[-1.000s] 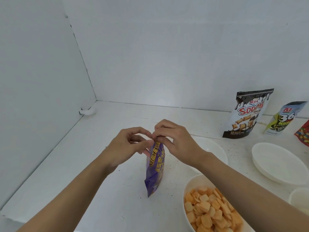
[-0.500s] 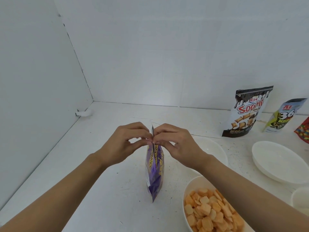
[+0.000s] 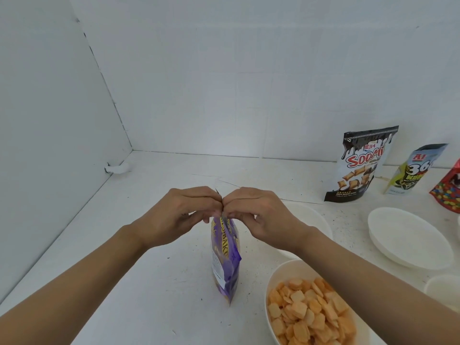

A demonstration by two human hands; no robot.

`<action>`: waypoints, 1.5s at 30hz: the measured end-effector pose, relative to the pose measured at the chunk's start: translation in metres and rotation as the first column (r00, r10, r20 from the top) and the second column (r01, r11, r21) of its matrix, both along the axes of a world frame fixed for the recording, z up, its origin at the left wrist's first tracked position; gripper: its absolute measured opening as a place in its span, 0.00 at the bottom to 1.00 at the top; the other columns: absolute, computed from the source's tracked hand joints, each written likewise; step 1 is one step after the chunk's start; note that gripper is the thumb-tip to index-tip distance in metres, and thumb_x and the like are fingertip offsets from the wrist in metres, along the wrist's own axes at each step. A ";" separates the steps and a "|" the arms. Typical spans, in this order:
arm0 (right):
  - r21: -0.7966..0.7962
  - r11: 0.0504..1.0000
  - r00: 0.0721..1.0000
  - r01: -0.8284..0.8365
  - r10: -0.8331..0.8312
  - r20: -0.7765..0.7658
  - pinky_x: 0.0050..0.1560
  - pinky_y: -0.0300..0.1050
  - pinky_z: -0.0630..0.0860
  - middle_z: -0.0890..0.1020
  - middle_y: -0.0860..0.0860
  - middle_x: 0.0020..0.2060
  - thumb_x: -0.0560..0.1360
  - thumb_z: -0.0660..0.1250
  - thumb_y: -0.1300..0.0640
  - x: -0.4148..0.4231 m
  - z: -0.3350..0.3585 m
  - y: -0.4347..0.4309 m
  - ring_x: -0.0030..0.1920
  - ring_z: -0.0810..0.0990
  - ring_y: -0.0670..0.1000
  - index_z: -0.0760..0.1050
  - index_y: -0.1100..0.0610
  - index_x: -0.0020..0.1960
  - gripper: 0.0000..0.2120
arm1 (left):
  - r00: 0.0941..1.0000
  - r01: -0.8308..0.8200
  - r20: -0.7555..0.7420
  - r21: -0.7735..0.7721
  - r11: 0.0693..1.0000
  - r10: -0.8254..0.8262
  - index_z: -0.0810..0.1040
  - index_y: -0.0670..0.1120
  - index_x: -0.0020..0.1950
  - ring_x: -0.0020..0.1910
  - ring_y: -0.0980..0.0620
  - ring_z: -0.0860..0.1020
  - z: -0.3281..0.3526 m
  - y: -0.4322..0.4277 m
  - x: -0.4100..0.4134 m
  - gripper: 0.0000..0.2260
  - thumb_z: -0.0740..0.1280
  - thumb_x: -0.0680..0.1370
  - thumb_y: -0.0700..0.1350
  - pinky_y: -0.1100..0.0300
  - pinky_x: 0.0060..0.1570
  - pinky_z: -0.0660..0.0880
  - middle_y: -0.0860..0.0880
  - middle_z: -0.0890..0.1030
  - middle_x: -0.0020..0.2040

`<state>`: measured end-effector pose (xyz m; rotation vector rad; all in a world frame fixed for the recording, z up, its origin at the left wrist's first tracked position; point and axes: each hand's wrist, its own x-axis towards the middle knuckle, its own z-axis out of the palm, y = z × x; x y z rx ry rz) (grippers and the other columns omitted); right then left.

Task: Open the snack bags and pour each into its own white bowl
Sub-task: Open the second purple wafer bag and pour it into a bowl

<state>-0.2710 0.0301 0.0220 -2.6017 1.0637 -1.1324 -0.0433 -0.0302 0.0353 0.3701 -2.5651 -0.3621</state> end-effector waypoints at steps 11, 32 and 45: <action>0.114 0.993 0.972 0.024 0.004 -0.235 0.40 0.50 0.74 0.77 0.49 0.46 0.77 0.60 0.72 -0.020 0.016 0.007 0.42 0.74 0.50 0.75 0.58 0.51 0.12 | 0.963 0.002 0.269 -0.023 1.000 0.004 0.77 0.50 0.60 0.37 0.59 0.75 0.015 -0.008 0.020 0.17 0.63 0.80 0.30 0.63 0.37 0.74 0.54 0.80 0.51; 0.133 0.990 0.964 0.055 -0.018 -0.265 0.48 0.54 0.75 0.80 0.49 0.48 0.78 0.66 0.59 -0.019 0.017 0.018 0.49 0.76 0.54 0.79 0.56 0.50 0.04 | 0.958 -0.112 0.263 -0.013 0.994 0.111 0.82 0.52 0.56 0.45 0.60 0.76 0.023 0.022 0.000 0.08 0.64 0.83 0.48 0.64 0.43 0.73 0.59 0.80 0.52; -0.050 0.982 0.920 0.183 -0.189 -0.344 0.29 0.49 0.73 0.76 0.48 0.40 0.79 0.63 0.55 -0.021 0.018 0.024 0.39 0.74 0.50 0.77 0.52 0.45 0.06 | 0.953 -0.161 0.227 -0.179 0.971 0.200 0.83 0.56 0.52 0.37 0.76 0.68 0.027 0.019 0.018 0.15 0.58 0.80 0.59 0.73 0.34 0.59 0.62 0.82 0.42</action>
